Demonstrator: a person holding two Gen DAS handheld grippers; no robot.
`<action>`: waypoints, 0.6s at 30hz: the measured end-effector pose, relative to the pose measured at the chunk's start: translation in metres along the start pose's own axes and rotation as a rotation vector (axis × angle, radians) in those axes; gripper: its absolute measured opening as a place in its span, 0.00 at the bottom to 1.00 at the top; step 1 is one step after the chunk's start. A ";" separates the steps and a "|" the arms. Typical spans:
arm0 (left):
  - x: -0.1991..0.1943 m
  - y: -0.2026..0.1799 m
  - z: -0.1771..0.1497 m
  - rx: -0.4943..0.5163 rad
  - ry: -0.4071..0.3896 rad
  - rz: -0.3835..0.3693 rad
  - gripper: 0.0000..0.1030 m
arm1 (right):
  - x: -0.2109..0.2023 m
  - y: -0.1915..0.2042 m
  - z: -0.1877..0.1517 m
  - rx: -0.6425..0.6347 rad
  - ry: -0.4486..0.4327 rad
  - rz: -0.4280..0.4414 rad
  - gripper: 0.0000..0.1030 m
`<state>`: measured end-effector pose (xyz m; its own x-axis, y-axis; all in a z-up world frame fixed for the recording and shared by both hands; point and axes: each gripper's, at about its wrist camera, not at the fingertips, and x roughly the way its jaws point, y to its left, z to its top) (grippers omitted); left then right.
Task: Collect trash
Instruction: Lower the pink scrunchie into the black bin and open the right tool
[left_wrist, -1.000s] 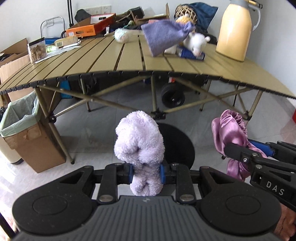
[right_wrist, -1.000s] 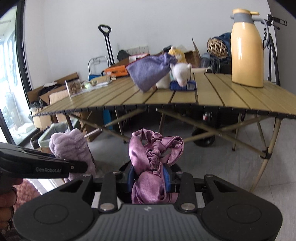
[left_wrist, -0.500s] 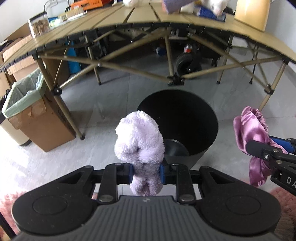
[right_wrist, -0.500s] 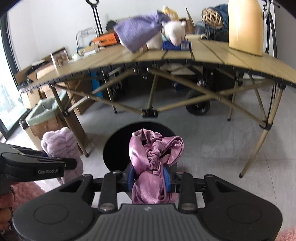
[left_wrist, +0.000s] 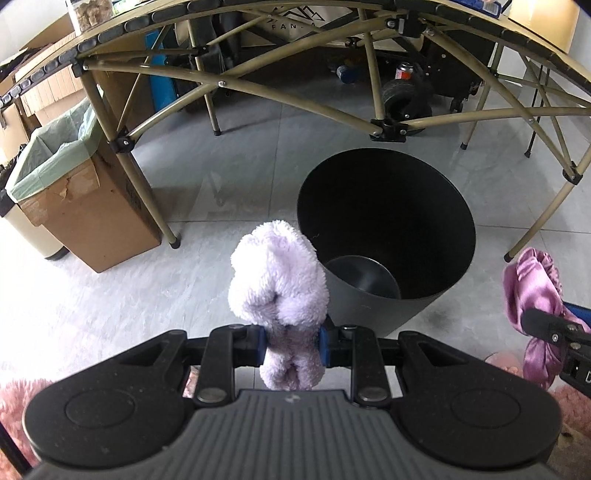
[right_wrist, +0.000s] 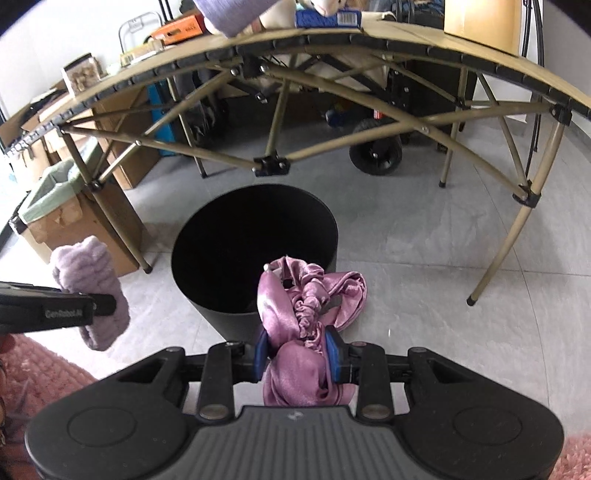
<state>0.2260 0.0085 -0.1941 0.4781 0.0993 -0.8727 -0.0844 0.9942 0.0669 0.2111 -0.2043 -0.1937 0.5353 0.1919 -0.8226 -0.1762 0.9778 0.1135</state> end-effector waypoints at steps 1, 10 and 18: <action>0.002 0.000 0.001 0.001 -0.001 0.010 0.25 | 0.002 0.000 0.000 0.001 0.006 -0.005 0.30; 0.012 0.011 0.006 -0.035 0.022 0.026 0.25 | 0.011 0.002 0.005 0.007 0.015 -0.027 0.30; 0.019 0.014 0.014 -0.051 0.025 0.032 0.25 | 0.009 0.010 0.016 -0.028 -0.033 -0.020 0.30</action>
<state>0.2461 0.0251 -0.2031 0.4520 0.1297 -0.8825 -0.1441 0.9870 0.0713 0.2276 -0.1913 -0.1907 0.5656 0.1755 -0.8058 -0.1878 0.9788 0.0814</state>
